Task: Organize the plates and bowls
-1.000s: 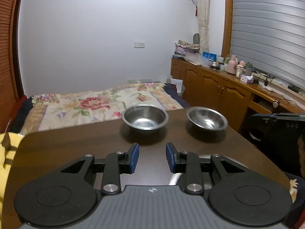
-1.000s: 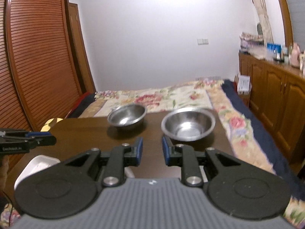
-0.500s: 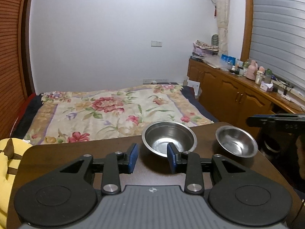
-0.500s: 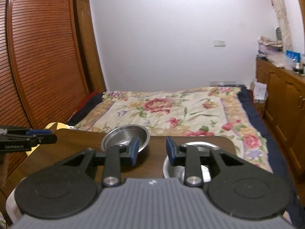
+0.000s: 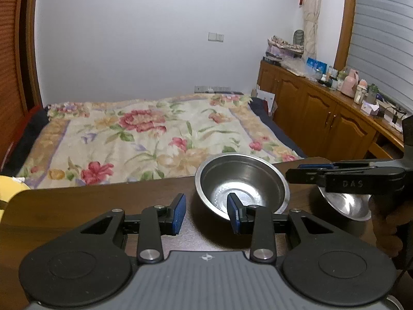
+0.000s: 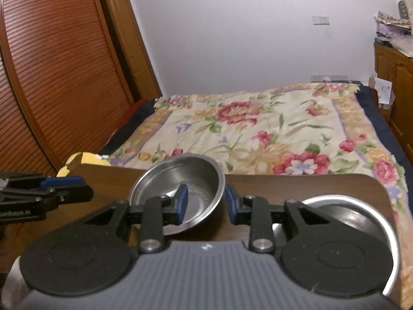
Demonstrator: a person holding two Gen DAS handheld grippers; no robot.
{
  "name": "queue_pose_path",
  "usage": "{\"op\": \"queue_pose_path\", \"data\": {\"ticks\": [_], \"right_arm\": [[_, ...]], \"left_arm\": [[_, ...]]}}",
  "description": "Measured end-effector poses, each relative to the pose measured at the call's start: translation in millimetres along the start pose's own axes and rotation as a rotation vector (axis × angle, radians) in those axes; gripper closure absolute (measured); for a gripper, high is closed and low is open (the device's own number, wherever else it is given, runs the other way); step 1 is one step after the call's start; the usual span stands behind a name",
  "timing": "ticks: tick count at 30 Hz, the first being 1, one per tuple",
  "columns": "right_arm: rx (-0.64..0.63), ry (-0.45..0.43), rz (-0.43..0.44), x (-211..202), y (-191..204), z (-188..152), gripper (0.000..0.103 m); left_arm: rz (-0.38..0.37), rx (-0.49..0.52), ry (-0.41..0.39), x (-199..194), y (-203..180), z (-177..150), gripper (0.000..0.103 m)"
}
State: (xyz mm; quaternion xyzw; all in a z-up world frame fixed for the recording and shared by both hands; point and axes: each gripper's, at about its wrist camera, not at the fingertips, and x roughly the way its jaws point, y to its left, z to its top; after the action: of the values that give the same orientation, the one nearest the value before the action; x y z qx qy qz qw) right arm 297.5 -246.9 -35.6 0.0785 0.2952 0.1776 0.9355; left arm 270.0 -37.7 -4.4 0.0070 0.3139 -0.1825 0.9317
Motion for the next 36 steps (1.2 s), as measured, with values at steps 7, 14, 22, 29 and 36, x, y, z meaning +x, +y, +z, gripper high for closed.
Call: {"op": "queue_pose_path", "data": {"ticks": [7,14,22,29,36], "right_arm": [[-0.04,0.054,-0.011,16,3,5,0.07],[-0.036,0.101,-0.016,25,4,6,0.07],[0.013,0.136,0.024,35,-2,6,0.07],[0.037,0.14,0.033,38,-4,6,0.07],[0.076,0.142,0.069,40,-10,5,0.083]], "left_arm": [[-0.016,0.004,0.039,21,-2,2,0.066],[-0.024,0.002,0.062,37,-6,6,0.066],[-0.038,-0.029,0.118,54,1,4,0.066],[-0.058,-0.085,0.147,63,9,5,0.067],[-0.05,-0.095,0.162,57,7,5,0.08]]}}
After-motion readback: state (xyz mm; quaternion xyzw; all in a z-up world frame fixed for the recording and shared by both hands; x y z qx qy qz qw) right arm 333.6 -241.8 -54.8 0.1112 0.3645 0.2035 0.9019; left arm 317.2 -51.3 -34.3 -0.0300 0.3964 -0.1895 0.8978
